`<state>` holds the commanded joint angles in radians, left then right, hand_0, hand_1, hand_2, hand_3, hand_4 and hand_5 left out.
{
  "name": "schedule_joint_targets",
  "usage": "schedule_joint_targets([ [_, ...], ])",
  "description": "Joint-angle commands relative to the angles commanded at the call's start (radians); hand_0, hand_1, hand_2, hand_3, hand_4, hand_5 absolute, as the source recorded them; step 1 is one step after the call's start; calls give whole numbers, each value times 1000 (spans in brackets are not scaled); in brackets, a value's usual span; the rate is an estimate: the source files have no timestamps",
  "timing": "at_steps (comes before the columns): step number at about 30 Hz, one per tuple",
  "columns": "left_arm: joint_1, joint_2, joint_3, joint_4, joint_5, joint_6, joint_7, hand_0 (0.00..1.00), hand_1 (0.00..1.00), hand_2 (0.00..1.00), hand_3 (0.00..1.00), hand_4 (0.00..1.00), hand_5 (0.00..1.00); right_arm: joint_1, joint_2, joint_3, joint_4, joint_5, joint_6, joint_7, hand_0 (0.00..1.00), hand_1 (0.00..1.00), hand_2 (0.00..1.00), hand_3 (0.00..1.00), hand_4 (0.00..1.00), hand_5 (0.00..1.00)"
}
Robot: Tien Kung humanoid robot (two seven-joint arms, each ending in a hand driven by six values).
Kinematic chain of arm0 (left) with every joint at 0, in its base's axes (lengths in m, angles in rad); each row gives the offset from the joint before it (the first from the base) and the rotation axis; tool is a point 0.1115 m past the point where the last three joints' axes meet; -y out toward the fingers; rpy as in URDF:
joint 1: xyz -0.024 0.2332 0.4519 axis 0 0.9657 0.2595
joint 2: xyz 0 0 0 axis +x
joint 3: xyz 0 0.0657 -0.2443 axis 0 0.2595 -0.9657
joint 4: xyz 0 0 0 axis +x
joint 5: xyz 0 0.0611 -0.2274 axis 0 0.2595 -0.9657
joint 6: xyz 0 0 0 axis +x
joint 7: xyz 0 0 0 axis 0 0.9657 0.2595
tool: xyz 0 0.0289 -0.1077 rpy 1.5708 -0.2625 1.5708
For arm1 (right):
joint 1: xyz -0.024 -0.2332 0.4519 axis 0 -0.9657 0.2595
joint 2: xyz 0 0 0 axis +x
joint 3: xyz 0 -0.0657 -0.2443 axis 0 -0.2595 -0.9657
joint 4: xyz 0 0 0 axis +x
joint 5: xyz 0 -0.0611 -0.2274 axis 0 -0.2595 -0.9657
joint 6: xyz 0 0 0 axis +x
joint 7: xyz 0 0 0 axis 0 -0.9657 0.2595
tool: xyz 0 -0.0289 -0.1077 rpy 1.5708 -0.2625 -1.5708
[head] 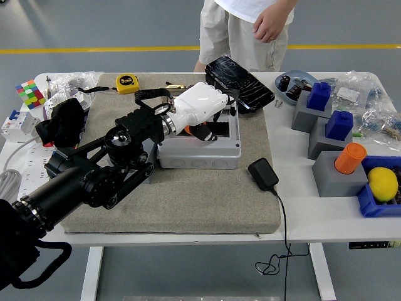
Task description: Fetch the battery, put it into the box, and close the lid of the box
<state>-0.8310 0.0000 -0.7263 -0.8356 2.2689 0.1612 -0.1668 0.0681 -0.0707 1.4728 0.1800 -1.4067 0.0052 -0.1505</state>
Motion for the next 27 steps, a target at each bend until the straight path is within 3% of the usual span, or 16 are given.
schedule_joint_targets([
  [1, 0, 0, 0, 0, 0, -2, 0, 686, 826, 864, 865, 998, 89, 0, 0, 0, 0, 0, 0, 0, 645, 642, 671, 558, 981, 463],
  [6, 9, 0, -5, -18, 0, 6, -13, 686, 826, 864, 865, 998, 89, -3, 1, 4, 0, -3, 0, -1, 645, 642, 671, 558, 981, 463],
  [7, 12, 0, -8, -26, 0, 8, -17, 683, 821, 866, 874, 998, 132, -3, 2, 4, 0, -2, 0, 0, 644, 642, 670, 558, 981, 463],
  [12, 30, 0, -22, -78, -16, 18, -30, 683, 821, 866, 874, 998, 132, -2, 3, 1, 0, 1, 0, 1, 644, 642, 670, 558, 981, 463],
  [13, 35, 0, -27, -94, -24, 18, -29, 516, 683, 712, 773, 998, 168, -2, 3, 2, 0, 2, -1, 2, 646, 642, 671, 559, 981, 464],
  [18, 79, 0, -67, -184, -84, 16, -41, 516, 683, 712, 773, 998, 168, -3, 4, 4, 0, 4, -2, 2, 646, 642, 671, 559, 981, 464],
  [19, 94, 2, -82, -206, -98, 15, -43, 405, 576, 585, 683, 998, 235, -3, 5, 6, 0, 4, -2, 3, 645, 642, 671, 558, 981, 464],
  [25, 163, 49, -151, -307, -170, -6, -37, 405, 576, 585, 683, 998, 235, -7, 6, 10, 0, 2, -2, 4, 645, 642, 671, 558, 981, 464],
  [26, 179, 60, -167, -326, -183, -11, -31, 361, 523, 517, 575, 998, 338, -7, 6, 11, 0, 1, -2, 4, 645, 642, 671, 559, 981, 464],
  [27, 191, 67, -180, -339, -189, -14, -28, 361, 523, 517, 575, 998, 338, -7, 6, 10, 0, 2, -2, 4, 645, 642, 671, 559, 981, 464],
])
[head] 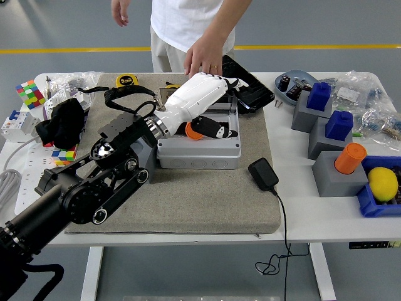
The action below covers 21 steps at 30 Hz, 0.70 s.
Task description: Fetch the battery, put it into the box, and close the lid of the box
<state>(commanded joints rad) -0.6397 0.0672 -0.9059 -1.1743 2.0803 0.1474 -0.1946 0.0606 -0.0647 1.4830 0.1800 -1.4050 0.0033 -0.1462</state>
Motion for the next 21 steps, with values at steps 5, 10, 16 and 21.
schedule_joint_targets([
  [5, 72, 42, -58, -57, -19, -13, 20, 351, 519, 520, 571, 998, 386, -1, 0, 1, 0, 2, -1, 2, 644, 642, 671, 559, 981, 465],
  [10, 140, 88, -98, -80, -36, -17, 31, 351, 519, 520, 571, 998, 386, -1, -1, 6, 0, 3, -3, 3, 644, 642, 671, 559, 981, 465],
  [16, 181, 115, -105, -55, -45, -21, 39, 364, 531, 527, 577, 998, 397, -2, -1, 9, 0, 1, -3, 3, 643, 642, 671, 559, 981, 465],
  [21, 192, 117, -92, -29, -39, -29, 54, 366, 537, 531, 578, 998, 410, 2, -1, 0, 0, 7, -2, 6, 645, 642, 671, 558, 982, 466],
])
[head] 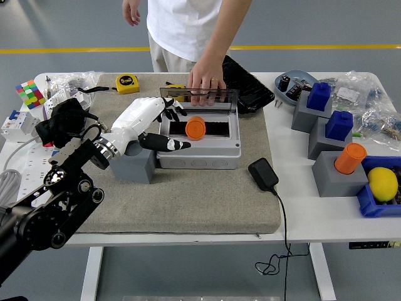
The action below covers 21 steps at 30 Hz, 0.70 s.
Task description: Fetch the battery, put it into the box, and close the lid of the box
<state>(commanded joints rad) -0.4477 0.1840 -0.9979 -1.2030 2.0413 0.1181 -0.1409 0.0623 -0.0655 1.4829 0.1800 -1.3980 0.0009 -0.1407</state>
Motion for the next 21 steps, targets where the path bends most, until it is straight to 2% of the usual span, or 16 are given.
schedule_joint_targets([
  [10, -8, -15, 30, 3, -1, -1, 7, 368, 544, 539, 582, 998, 418, -1, -2, -9, 0, 4, 0, 0, 645, 643, 670, 559, 983, 470],
  [21, -26, -66, 67, 22, -1, -3, 9, 370, 544, 545, 584, 998, 420, -3, -1, -14, 0, 9, 0, 1, 644, 642, 671, 559, 983, 471],
])
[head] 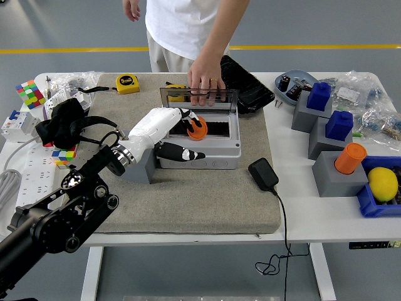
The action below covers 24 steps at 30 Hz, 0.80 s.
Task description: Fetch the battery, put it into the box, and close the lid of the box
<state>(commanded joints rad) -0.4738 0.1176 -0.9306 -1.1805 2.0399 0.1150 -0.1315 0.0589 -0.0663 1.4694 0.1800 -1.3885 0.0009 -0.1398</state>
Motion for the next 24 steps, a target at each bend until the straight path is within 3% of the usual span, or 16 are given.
schedule_joint_targets([
  [9, -23, -67, 26, -4, -3, 2, -5, 369, 543, 543, 584, 998, 421, 1, 1, -8, 0, 7, 0, 1, 644, 642, 670, 559, 983, 471],
  [15, -49, -115, 51, 23, -19, 0, -11, 369, 543, 544, 585, 998, 422, 2, 1, -11, 0, 8, 0, 0, 644, 642, 670, 559, 983, 471],
  [24, -54, -114, 41, -8, -24, 5, -17, 370, 544, 547, 587, 998, 424, 1, 1, -12, 0, 8, 0, 0, 643, 642, 670, 559, 983, 471],
])
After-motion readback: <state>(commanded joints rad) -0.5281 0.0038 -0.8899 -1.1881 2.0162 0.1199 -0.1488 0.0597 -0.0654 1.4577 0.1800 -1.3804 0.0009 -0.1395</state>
